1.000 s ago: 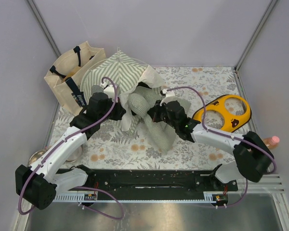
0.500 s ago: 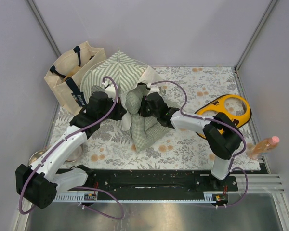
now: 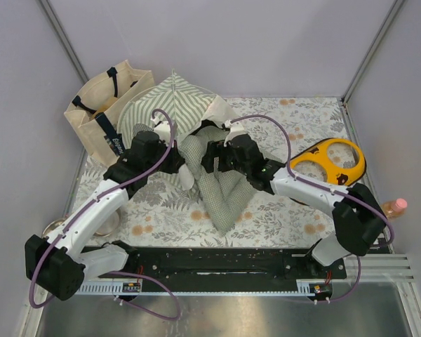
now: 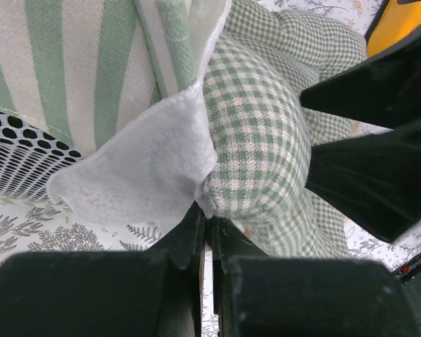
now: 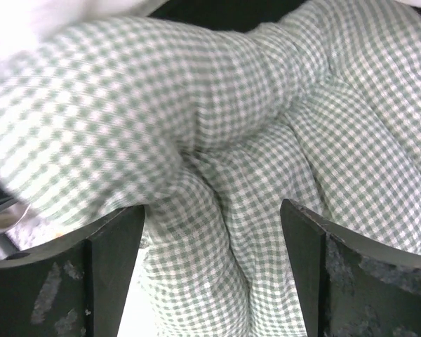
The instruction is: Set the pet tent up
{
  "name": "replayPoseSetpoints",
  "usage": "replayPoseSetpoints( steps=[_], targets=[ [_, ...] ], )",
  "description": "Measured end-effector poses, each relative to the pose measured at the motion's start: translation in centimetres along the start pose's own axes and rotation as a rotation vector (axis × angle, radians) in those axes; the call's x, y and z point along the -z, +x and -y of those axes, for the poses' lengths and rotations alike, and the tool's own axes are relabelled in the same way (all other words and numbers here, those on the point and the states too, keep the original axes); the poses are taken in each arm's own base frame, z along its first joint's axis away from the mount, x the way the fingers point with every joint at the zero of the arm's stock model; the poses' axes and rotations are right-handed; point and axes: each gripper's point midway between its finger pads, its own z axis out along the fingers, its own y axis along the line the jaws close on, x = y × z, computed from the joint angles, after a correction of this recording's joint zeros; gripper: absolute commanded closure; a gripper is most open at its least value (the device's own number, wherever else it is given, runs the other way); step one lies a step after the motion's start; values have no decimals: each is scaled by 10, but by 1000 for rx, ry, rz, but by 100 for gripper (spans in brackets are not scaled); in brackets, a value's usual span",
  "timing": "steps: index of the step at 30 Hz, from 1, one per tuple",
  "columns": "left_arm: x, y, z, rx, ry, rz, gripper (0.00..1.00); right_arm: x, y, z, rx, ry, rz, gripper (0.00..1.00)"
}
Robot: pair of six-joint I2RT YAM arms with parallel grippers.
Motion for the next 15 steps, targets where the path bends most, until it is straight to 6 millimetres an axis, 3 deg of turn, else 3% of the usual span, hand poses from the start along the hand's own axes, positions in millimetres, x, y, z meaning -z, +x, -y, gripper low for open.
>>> replayPoseSetpoints(
  steps=[5, 8, 10, 12, 13, 15],
  targets=[
    [-2, 0, 0, 1, -3, -11, 100, 19, -15, -22, 48, -122, 22, 10],
    [-2, 0, 0, 0, -3, -11, 100, 13, -17, -34, 70, -182, 20, 19],
    [-2, 0, -1, -2, -6, -13, 100, -2, -18, -40, 81, -208, 7, 50],
    [-2, -1, -3, -5, -16, -11, 100, -20, -16, -47, 82, -234, -13, 86],
    [-2, -1, -4, -6, -20, -11, 100, -27, -15, -48, 84, -237, -18, 97],
    [-2, -1, -4, -8, -21, -11, 100, -38, -11, -46, 53, -224, -23, 100]
  ],
)
